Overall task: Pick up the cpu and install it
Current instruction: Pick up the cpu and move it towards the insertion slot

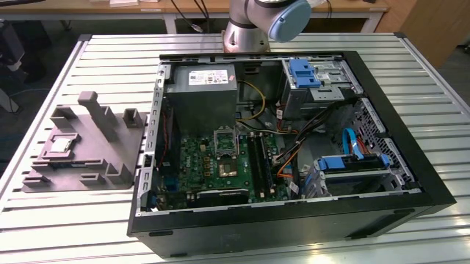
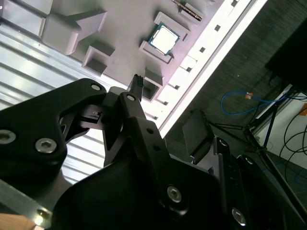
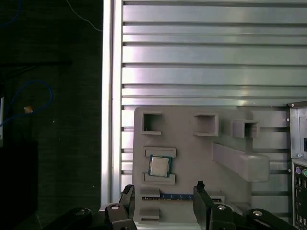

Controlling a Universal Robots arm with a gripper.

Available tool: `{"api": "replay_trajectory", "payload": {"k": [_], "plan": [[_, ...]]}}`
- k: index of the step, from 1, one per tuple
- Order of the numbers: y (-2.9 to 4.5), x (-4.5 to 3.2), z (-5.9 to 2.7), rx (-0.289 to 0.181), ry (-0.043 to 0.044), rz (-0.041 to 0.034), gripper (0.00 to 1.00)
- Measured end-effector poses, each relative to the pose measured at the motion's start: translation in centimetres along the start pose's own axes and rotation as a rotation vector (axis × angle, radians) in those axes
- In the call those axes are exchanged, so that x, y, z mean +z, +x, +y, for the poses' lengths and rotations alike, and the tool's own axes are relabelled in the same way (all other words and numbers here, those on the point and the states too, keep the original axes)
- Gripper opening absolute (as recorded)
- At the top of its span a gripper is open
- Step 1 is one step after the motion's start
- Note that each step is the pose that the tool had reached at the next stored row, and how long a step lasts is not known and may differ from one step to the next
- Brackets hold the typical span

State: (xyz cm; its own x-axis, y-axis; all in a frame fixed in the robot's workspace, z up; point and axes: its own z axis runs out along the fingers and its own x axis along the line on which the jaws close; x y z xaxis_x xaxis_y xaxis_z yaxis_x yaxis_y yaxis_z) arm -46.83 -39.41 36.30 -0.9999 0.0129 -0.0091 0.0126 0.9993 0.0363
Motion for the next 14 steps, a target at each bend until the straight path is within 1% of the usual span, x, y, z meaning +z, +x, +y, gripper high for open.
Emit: {"api": "replay_trajectory", "payload": {"k": [14], "plan": [[0.00, 0.33, -0.01, 0.000, -0.0001, -0.0001, 0.60]]}}
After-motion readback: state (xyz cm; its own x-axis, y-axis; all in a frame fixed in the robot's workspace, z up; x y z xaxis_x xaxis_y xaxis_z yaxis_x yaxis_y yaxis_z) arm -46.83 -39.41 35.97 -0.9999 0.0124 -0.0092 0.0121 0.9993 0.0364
